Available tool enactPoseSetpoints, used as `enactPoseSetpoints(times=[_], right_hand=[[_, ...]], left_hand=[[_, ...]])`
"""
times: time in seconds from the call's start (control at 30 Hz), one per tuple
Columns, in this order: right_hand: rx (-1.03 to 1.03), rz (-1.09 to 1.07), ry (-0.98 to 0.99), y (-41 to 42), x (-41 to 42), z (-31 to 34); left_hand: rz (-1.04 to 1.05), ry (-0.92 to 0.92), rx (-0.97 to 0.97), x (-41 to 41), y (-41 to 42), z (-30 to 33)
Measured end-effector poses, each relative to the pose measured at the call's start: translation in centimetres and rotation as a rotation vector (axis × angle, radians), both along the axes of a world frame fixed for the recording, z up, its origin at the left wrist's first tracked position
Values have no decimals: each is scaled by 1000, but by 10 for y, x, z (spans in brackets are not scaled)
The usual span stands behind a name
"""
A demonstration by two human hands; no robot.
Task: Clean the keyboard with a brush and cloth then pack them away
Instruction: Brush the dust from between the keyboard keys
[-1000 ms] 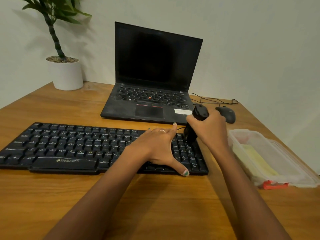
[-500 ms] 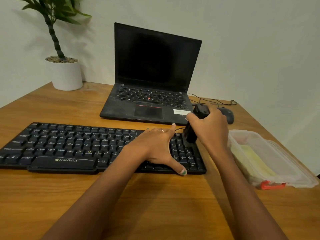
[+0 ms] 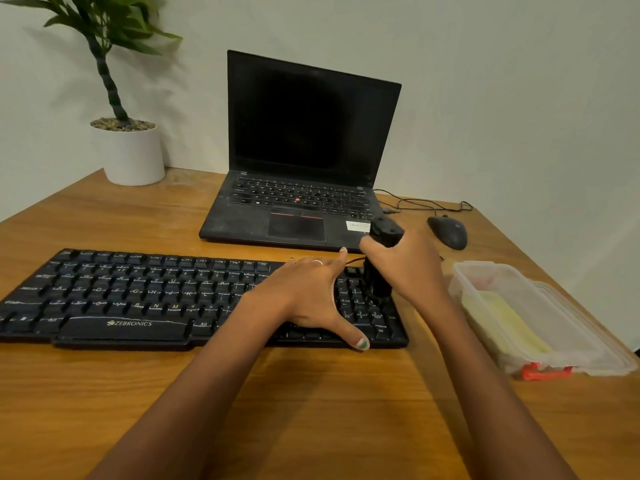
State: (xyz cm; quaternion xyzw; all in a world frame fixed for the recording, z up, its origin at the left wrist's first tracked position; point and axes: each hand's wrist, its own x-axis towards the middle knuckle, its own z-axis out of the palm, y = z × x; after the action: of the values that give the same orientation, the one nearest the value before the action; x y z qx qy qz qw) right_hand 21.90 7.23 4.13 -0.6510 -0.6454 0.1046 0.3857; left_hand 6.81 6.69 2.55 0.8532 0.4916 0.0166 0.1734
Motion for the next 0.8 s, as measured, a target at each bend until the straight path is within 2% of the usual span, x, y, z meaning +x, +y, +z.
enactPoseSetpoints(times=[0.13, 0.2, 0.27, 0.4, 0.5, 0.6, 0.67, 0.73, 0.8], right_hand=[[-70, 33, 35, -3, 3, 8], [46, -31, 131, -4, 2, 7], [141, -66, 120, -4, -2, 3], [-25, 1, 6, -1, -2, -1], [-110, 70, 52, -3, 4, 6], [73, -41, 142, -5, 2, 6], [134, -79, 122, -5, -2, 3], [71, -71, 74, -7, -4, 3], [-82, -10, 28, -6, -1, 5]], left_hand=[[3, -9, -8, -1, 1, -1], [2, -16, -3, -2, 1, -1], [1, -24, 11, -2, 2, -1], [5, -16, 21, -3, 2, -2], [11, -3, 26, -3, 2, -1], [4, 1, 26, -2, 2, -1], [3, 3, 32, -3, 2, -2], [5, 7, 35, -3, 2, -2], [10, 11, 34, -3, 2, -2]])
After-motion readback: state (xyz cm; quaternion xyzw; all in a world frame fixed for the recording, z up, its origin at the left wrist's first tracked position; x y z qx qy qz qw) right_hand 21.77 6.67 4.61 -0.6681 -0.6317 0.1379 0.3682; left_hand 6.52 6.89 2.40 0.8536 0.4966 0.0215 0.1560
